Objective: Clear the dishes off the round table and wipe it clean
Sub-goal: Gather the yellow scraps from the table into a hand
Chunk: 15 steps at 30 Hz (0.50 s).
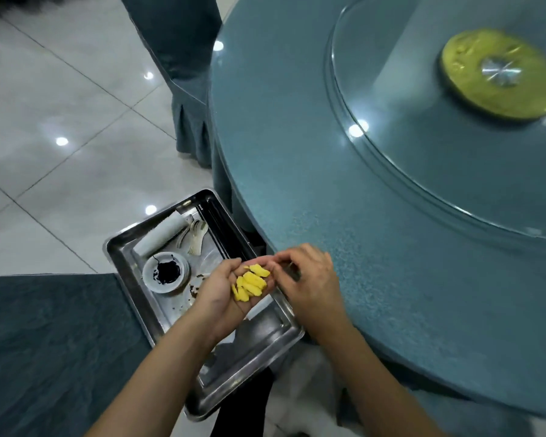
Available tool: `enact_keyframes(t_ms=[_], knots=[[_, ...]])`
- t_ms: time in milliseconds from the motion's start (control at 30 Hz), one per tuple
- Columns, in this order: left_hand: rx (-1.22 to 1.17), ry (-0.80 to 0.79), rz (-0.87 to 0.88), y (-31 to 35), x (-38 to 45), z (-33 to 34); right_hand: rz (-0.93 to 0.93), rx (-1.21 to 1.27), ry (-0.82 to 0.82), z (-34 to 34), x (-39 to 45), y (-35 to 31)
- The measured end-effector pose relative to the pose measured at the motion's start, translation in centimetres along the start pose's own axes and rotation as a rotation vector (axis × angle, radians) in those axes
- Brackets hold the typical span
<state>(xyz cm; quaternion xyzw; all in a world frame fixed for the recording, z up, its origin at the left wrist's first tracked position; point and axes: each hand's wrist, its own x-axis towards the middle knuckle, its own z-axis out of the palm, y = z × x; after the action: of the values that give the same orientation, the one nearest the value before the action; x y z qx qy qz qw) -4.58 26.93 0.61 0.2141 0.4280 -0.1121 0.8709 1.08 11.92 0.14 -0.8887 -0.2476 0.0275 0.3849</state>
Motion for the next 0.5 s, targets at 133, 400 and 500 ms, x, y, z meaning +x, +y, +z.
enact_keyframes(t_ms=[133,400,500], knots=[[0.147,-0.048,-0.026,-4.8,-2.1,3.2,0.000,-0.070,0.014,-5.2,-5.9,-1.3],[0.271,-0.189,-0.118,-18.6,-10.2,8.3,0.165,-0.203,0.094,-14.1,-19.5,-1.1],[0.366,-0.173,-0.193,-24.0,-13.3,8.7,0.280,-0.270,0.116,-17.7,-25.4,-1.4]])
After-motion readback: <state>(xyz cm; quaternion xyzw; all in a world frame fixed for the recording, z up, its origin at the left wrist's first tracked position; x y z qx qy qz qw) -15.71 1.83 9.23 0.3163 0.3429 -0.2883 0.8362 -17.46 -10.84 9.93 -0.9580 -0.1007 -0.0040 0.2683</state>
